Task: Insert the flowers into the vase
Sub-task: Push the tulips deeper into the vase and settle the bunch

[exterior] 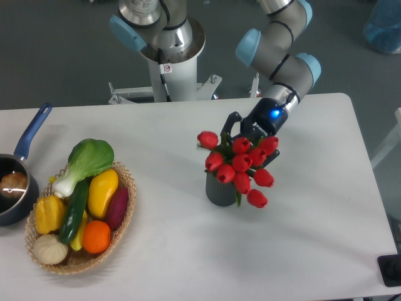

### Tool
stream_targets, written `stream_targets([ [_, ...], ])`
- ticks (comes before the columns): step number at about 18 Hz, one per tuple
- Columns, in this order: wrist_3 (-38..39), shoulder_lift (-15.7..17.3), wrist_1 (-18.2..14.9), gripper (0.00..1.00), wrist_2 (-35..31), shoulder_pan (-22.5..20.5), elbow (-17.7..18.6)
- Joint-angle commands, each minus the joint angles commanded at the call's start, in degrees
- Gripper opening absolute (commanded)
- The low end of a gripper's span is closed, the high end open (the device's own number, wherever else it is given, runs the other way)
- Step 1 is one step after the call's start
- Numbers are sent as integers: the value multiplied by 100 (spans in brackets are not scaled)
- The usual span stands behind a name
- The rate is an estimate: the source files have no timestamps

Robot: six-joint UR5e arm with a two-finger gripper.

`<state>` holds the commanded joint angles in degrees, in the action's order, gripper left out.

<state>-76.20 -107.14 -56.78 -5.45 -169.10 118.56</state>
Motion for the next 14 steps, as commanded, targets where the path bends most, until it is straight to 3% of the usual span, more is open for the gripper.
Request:
stream_targets([
  [14, -9, 0, 0, 100, -140, 35, -17],
])
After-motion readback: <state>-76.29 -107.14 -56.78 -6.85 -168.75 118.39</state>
